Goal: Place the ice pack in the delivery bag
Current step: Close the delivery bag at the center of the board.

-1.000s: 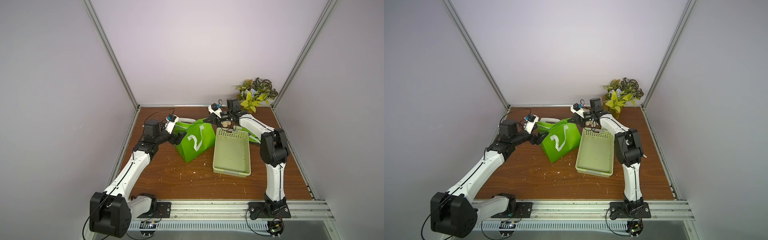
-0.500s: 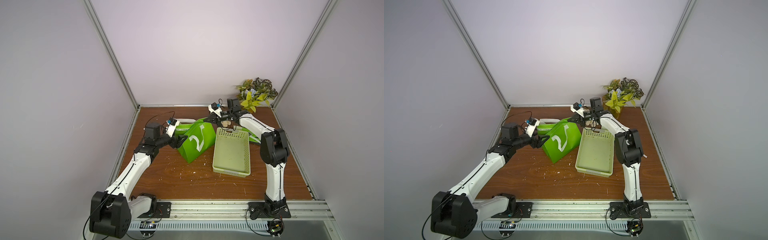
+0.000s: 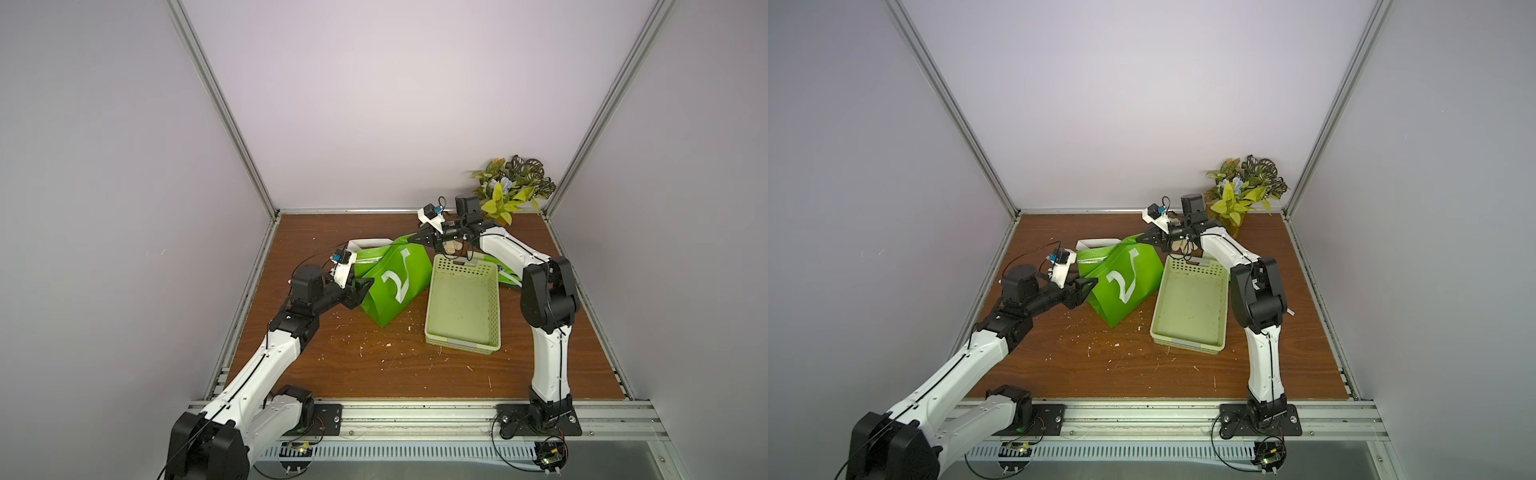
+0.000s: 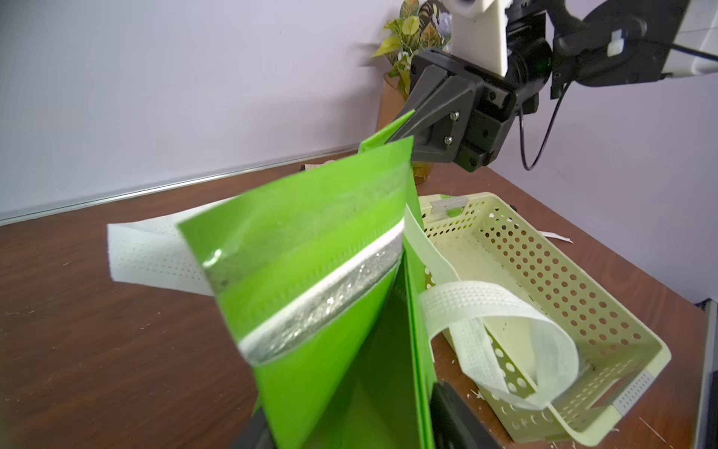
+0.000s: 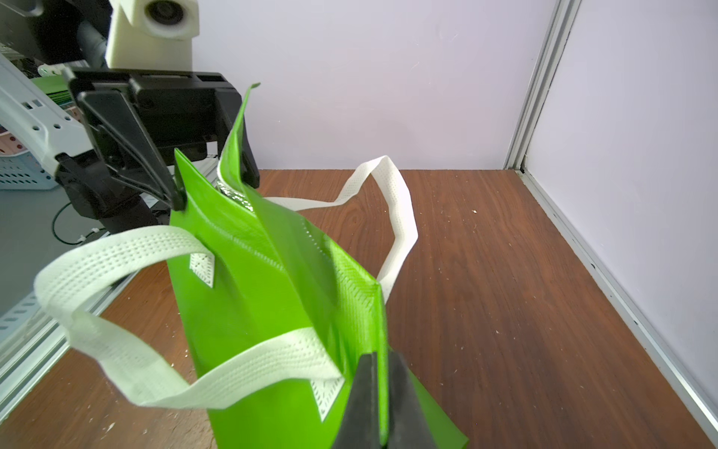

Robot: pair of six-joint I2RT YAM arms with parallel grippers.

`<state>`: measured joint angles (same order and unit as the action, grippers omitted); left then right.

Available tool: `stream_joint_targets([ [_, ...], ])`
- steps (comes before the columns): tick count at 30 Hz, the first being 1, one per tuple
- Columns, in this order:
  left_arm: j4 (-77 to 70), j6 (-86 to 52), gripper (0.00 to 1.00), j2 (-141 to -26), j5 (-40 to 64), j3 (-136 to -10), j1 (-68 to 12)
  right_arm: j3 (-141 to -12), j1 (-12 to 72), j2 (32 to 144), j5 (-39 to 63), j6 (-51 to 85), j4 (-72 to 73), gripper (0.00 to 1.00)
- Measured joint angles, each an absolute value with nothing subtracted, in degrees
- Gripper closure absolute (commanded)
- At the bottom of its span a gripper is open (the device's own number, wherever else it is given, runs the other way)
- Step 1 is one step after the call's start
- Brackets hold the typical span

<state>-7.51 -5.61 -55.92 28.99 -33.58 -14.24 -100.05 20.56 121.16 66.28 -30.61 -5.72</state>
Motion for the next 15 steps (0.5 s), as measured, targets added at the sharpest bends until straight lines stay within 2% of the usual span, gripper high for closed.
stream_joint_targets([
  [7, -14.22, -9.06, 0.43, -57.36, 26.96, -30.83, -18.09, -100.05, 20.25, 121.16, 66.0, -30.44, -5.34, 1.0],
  [11, -16.8, -9.78, 0.58, -60.29, 25.67, -30.92, -20.95, -100.03, 20.05, 121.16, 65.78, -30.44, -5.34, 0.97],
  [15, -17.04, -9.67, 0.69, -61.41, 24.49, -31.24, -21.52, -100.01, 19.79, 121.16, 65.52, -30.37, -5.3, 0.85],
])
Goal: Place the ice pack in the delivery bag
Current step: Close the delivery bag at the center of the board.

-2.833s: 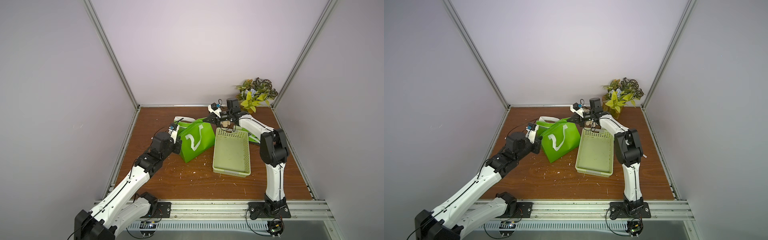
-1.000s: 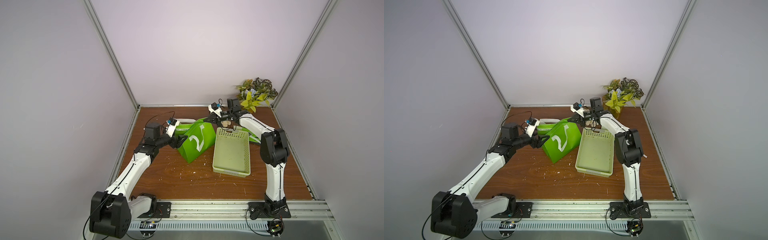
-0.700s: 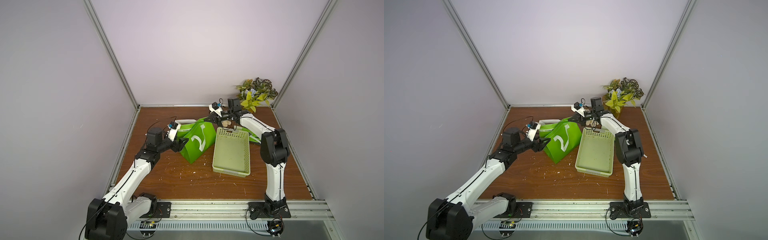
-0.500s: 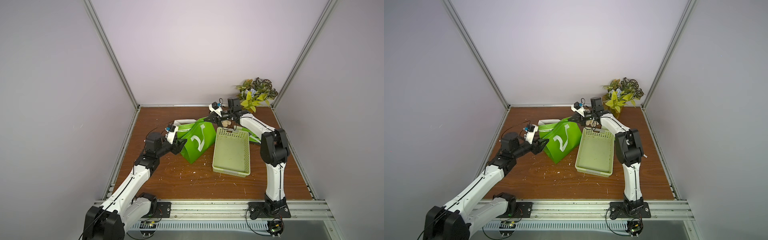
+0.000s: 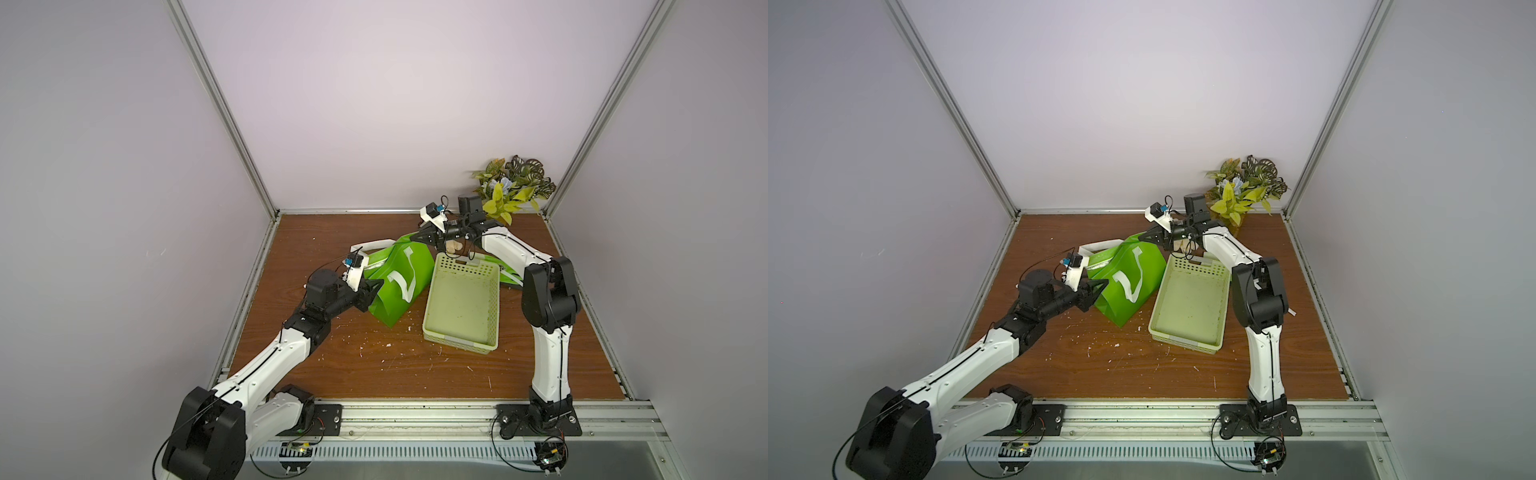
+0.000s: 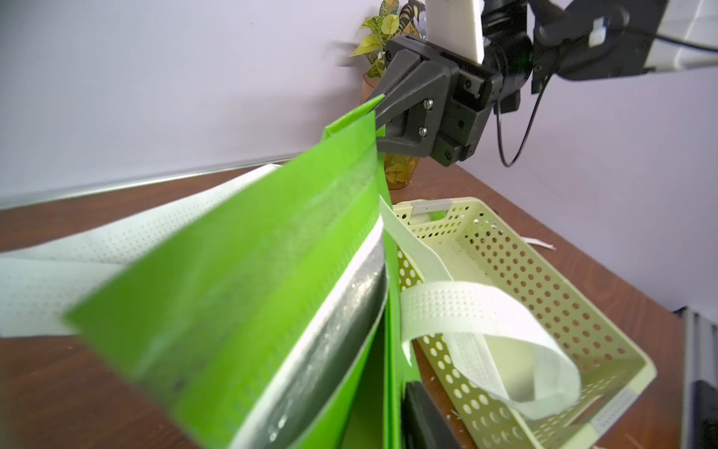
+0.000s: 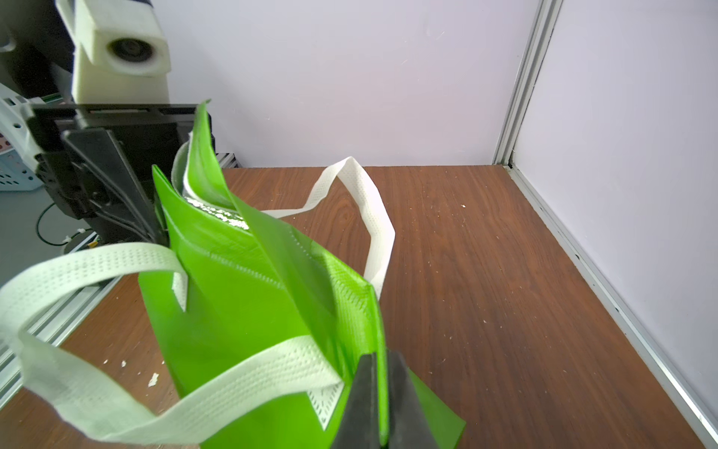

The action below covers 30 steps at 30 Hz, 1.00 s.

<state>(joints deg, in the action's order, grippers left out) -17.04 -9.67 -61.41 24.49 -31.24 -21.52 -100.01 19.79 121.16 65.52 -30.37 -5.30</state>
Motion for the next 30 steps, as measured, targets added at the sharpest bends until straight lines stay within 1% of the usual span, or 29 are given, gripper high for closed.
stream_joint_targets([
  [3, -16.8, -9.23, 0.76, -61.39, 22.94, -31.24, -21.76, -100.01, 19.68, 121.08, 64.84, -30.11, -4.51, 0.75],
  [5, -16.56, -8.78, 0.82, -61.34, 22.17, -31.24, -21.78, -100.01, 19.49, 120.81, 64.71, -29.8, -4.14, 0.65],
  [8, -16.03, -7.9, 0.87, -61.36, 21.28, -31.55, -21.8, -100.01, 19.07, 120.07, 64.58, -30.0, -3.62, 0.57],
  [10, -14.63, -6.85, 0.92, -61.58, 20.69, -32.75, -21.8, -100.01, 18.61, 119.5, 64.47, -29.89, -3.53, 0.49],
  [16, -9.65, -3.33, 0.96, -63.66, 18.24, -38.02, -21.8, -100.03, 16.88, 118.17, 64.05, -30.57, -3.01, 0.29],
  [19, -8.84, -2.17, 0.97, -63.81, 16.97, -38.68, -21.8, -100.03, 16.38, 116.86, 63.66, -30.68, -2.2, 0.24],
  [23, -8.8, -1.23, 0.98, -63.81, 16.16, -38.68, -21.8, -100.05, 16.93, 114.39, 63.4, -31.46, -0.69, 0.25],
  [25, -8.84, -1.08, 0.98, -63.88, 16.12, -38.68, -21.82, -100.57, 18.39, 113.47, 63.24, -32.88, -0.99, 0.23],
  [27, -8.93, -0.91, 0.98, -63.94, 16.12, -38.68, -21.82, -102.06, 20.4, 113.47, 63.2, -33.91, -1.21, 0.19],
  [30, -8.99, -0.54, 0.99, -64.03, 15.88, -38.68, -21.82, -106.06, 23.38, 114.89, 63.09, -35.66, -3.05, 0.19],
])
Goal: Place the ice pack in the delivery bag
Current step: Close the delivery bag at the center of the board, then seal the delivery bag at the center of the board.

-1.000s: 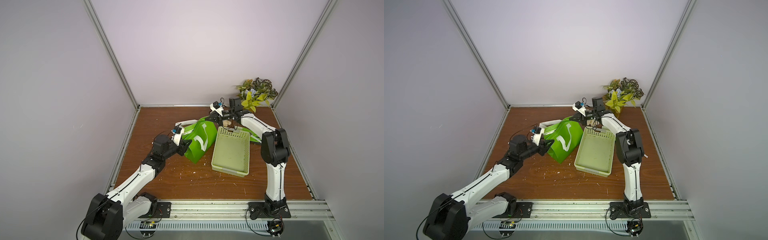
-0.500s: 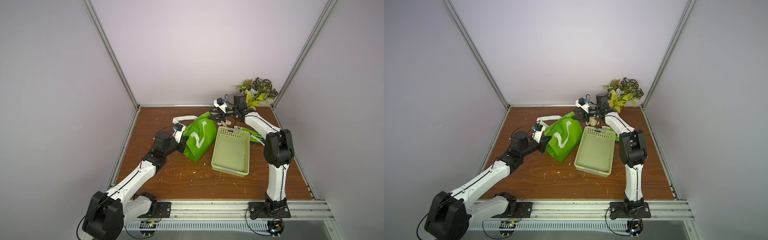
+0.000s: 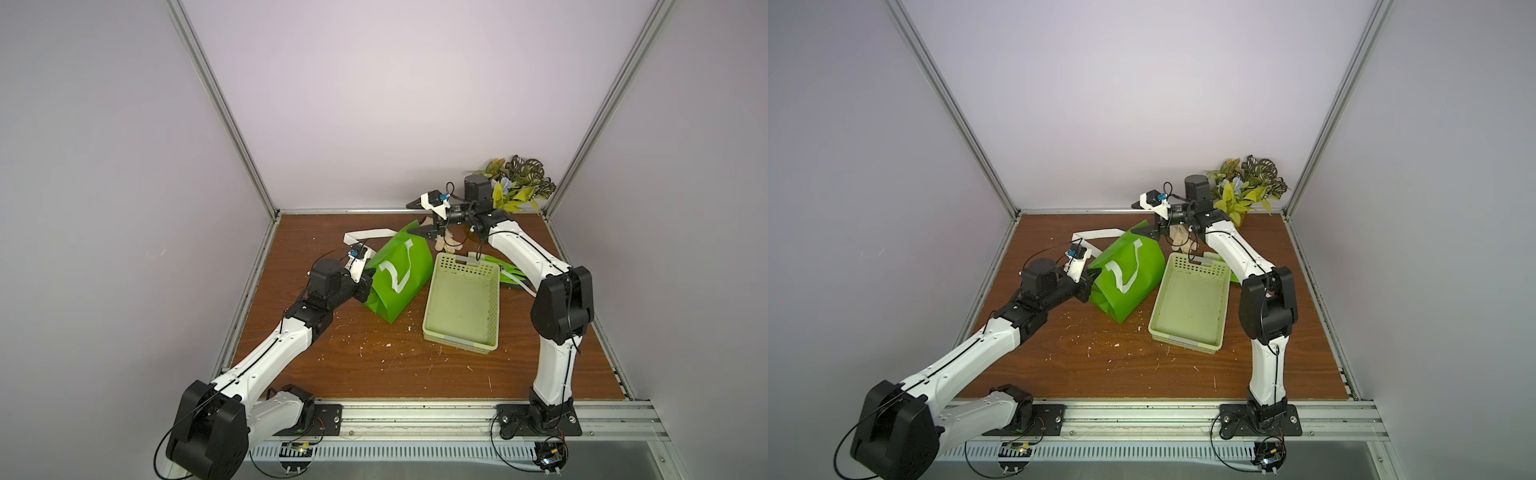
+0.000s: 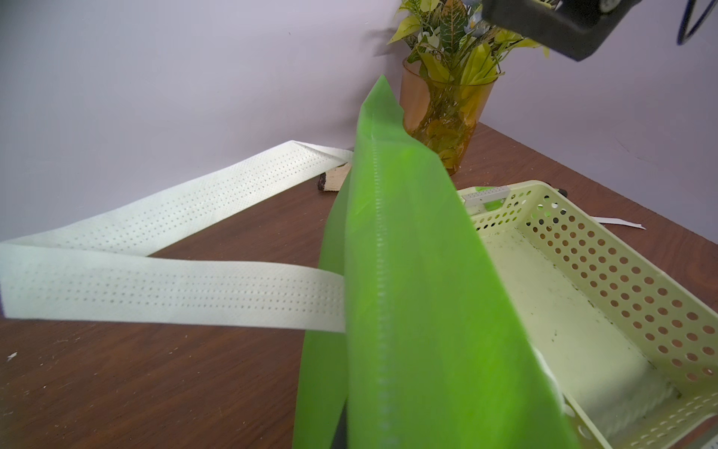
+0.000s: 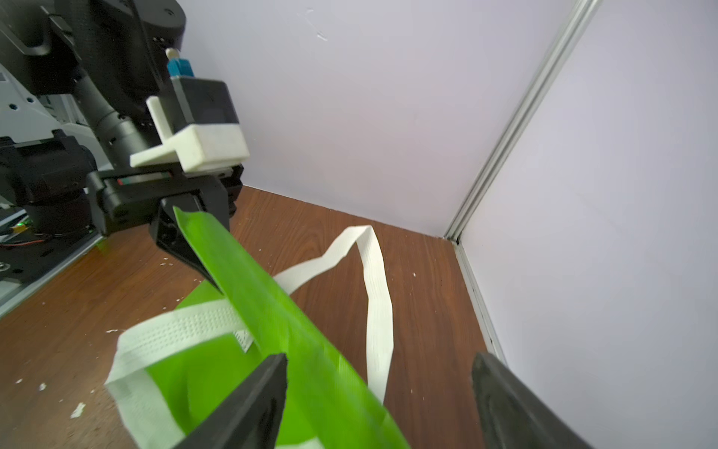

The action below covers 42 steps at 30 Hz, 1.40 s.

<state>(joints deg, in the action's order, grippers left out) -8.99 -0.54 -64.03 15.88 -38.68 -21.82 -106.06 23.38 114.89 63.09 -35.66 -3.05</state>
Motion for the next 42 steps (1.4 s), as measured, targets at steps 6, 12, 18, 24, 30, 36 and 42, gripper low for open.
stream_joint_targets([
  [6, -9.02, 0.05, 0.99, -64.03, 15.14, -38.68, -21.82, -121.86, 27.99, 123.66, 61.56, -42.46, -14.22, 0.2],
  [12, -9.02, 0.6, 1.0, -64.03, 14.9, -38.74, -21.82, -126.1, 29.32, 127.85, 59.77, -49.54, -25.32, 0.21],
  [18, -9.02, 0.89, 1.0, -64.03, 14.74, -38.74, -21.82, -124.79, 29.3, 127.85, 58.72, -52.49, -28.93, 0.31],
  [24, -8.99, 0.91, 1.0, -64.2, 14.72, -38.85, -21.82, -124.36, 29.56, 127.85, 57.74, -54.35, -30.35, 0.4],
  [30, -8.58, 0.95, 1.0, -64.36, 14.72, -39.18, -21.82, -123.07, 29.74, 127.85, 56.99, -55.79, -30.89, 0.47],
  [36, -8.27, 1.13, 1.0, -64.36, 14.72, -39.38, -21.82, -123.07, 29.78, 127.85, 56.55, -56.69, -31.07, 0.55],
  [42, -6.72, 1.54, 1.0, -64.36, 14.7, -40.14, -21.93, -123.07, 29.95, 127.85, 55.24, -58.61, -32.03, 0.57],
])
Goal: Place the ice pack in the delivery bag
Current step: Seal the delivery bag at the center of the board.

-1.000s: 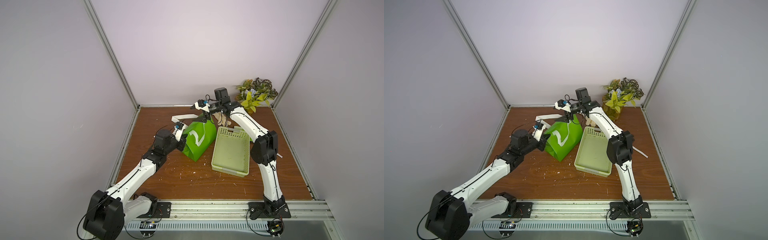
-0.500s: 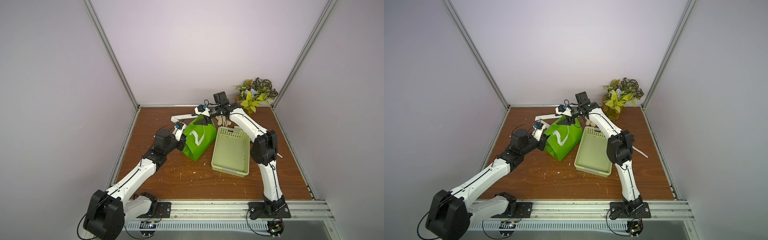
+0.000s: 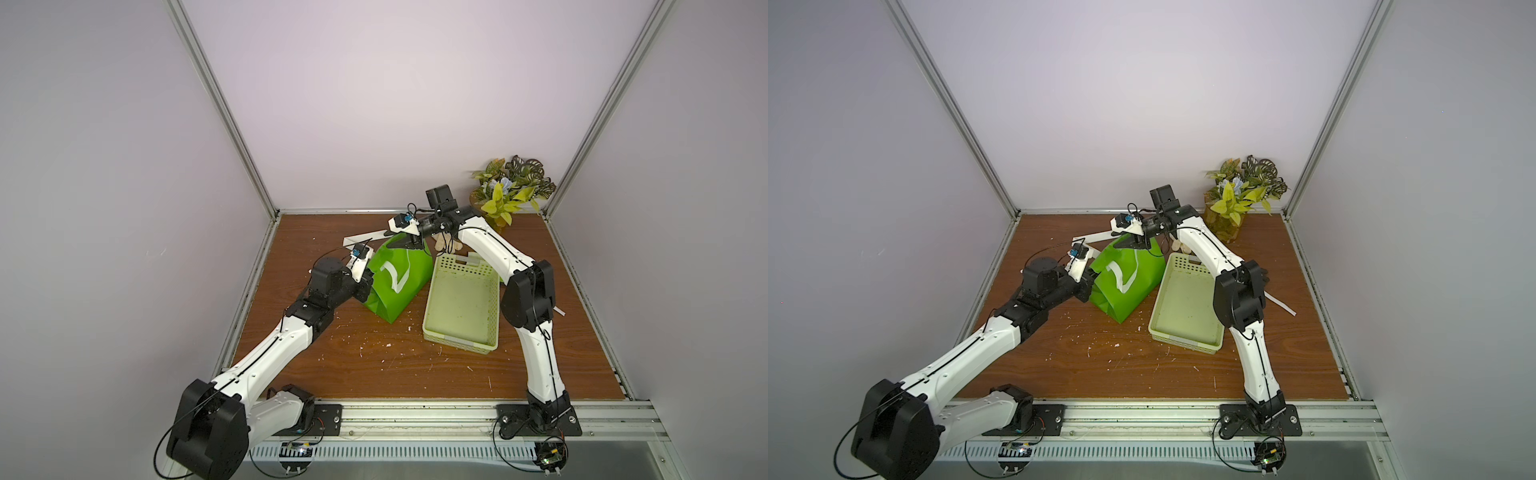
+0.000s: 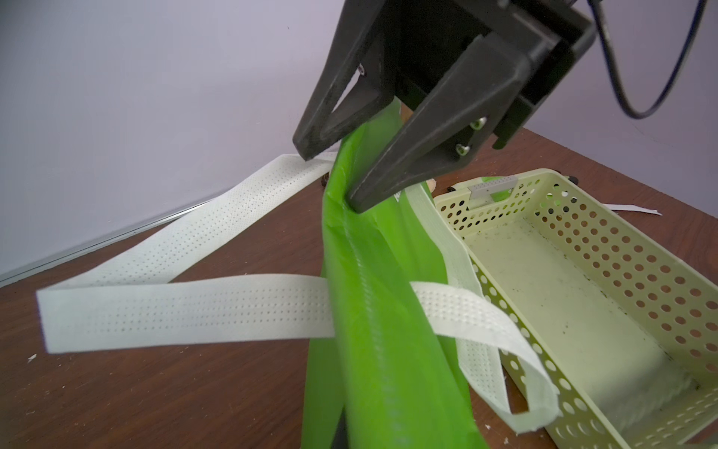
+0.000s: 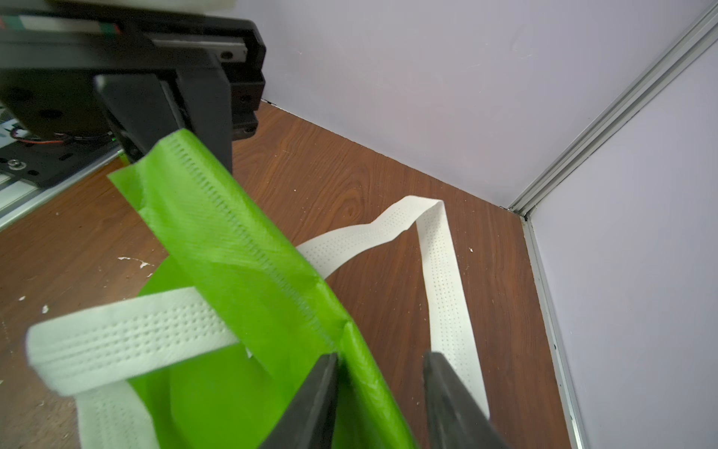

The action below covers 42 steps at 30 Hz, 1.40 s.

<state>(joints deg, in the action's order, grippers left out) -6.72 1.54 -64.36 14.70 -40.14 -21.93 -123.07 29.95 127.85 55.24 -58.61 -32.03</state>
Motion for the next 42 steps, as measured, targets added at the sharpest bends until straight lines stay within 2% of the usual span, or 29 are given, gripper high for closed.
stream_joint_targets([
  [8, -4.23, 4.99, 1.0, -64.38, 14.26, -41.63, -22.09, -125.25, 30.24, 127.83, 50.26, -63.33, -37.6, 0.51],
  [18, -5.28, 13.65, 1.0, -64.38, 17.02, -41.78, -22.13, -125.56, 30.41, 125.14, 43.94, -66.83, -42.63, 0.57],
  [23, -5.8, 16.51, 1.0, -64.4, 17.28, -41.71, -22.13, -123.83, 30.41, 123.74, 41.74, -67.9, -42.92, 0.7],
  [26, -6.28, 17.52, 1.0, -64.53, 17.21, -41.63, -22.13, -123.63, 30.44, 123.52, 40.73, -68.51, -42.83, 0.81],
  [29, -6.87, 17.85, 1.0, -64.77, 16.69, -41.63, -22.13, -123.24, 30.41, 123.24, 39.86, -68.97, -43.16, 0.96],
  [31, -6.98, 17.8, 0.98, -64.79, 16.25, -41.6, -22.13, -123.02, 30.5, 123.22, 39.24, -69.23, -43.09, 1.0],
  [32, -7.03, 17.74, 0.92, -64.79, 16.08, -41.58, -22.13, -123.0, 30.57, 123.22, 39.03, -69.49, -42.98, 1.0],
  [34, -7.4, 17.21, 0.7, -64.71, 15.79, -41.3, -22.13, -122.83, 30.68, 123.0, 38.54, -69.49, -42.76, 1.0],
  [38, -8.27, 15.25, 0.36, -62.22, 16.8, -41.25, -22.11, -122.21, 30.72, 123.0, 36.82, -69.49, -42.78, 1.0],
  [42, -5.91, 12.88, 0.12, -58.59, 19.35, -41.3, -22.13, -122.21, 30.74, 123.0, 36.38, -69.47, -42.7, 1.0],
])
